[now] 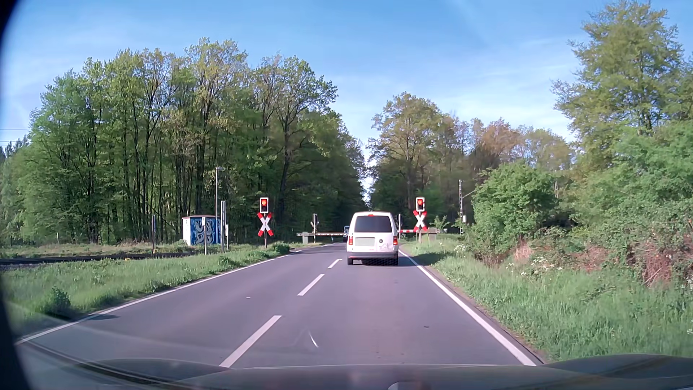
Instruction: Follow the waypoints while adhering to traffic rules and regulations
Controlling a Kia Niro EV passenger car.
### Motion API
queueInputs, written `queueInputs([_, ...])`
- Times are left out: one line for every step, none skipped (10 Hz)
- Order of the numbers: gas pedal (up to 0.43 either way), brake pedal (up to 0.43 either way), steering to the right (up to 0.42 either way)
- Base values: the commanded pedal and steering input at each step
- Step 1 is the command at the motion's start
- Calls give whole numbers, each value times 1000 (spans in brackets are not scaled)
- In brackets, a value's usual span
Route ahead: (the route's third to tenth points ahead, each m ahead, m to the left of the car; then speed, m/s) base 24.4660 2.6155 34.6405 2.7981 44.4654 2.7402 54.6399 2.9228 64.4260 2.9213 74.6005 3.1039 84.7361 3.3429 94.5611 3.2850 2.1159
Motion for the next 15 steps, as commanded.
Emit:
queueInputs([0, 0, 0])
queueInputs([0, 0, -1])
queueInputs([0, 0, -1])
queueInputs([0, 0, -1])
queueInputs([0, 0, -1])
queueInputs([0, 0, -1])
queueInputs([0, 0, -1])
queueInputs([0, 0, -1])
queueInputs([0, 0, -1])
queueInputs([0, 0, -1])
queueInputs([0, 0, 0])
queueInputs([0, 0, -1])
queueInputs([0, 0, 0])
queueInputs([0, 0, -1])
queueInputs([0, 0, -1])
